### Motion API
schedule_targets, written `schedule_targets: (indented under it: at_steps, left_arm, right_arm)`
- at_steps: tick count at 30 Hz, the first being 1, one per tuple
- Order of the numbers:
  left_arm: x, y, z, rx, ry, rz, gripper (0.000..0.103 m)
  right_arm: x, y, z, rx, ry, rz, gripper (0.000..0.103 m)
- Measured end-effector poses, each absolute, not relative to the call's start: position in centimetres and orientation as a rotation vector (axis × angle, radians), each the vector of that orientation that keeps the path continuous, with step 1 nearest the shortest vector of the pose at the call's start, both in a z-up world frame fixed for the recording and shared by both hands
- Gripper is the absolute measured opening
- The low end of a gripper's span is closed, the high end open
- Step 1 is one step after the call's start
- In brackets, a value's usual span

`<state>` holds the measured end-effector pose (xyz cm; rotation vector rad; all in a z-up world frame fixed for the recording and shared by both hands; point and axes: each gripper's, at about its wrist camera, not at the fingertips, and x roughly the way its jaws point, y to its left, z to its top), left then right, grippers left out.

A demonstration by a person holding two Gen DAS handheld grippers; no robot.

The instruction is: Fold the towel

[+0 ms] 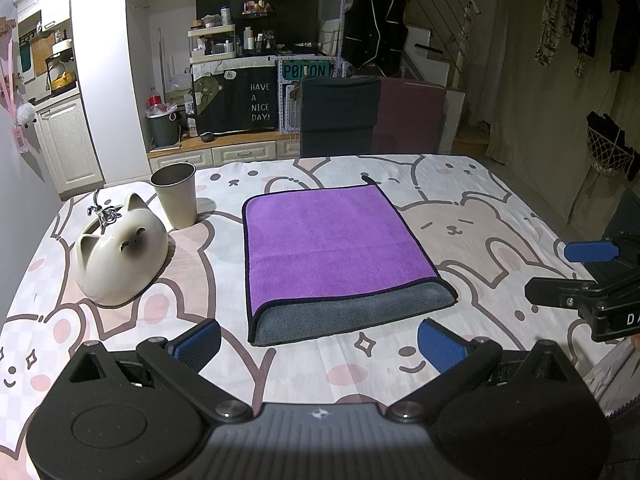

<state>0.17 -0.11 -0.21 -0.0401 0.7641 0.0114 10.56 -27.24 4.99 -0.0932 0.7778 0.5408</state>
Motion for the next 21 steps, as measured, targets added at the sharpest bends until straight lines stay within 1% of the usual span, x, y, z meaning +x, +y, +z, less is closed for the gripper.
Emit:
schedule_targets:
  at_steps: [7, 21]
  left_arm:
    - [0.4, 0.0, 0.0, -0.020, 0.758, 0.034, 0.103]
    - [0.8, 0.8, 0.7, -0.035, 0.717, 0.054, 0.103]
  right_arm:
    - [10.6, -27.3, 5.0, -0.098, 0.764, 0.538, 0.103]
    - [10.6, -28.0, 6.1, -0.137, 0.681, 0.530, 0.103]
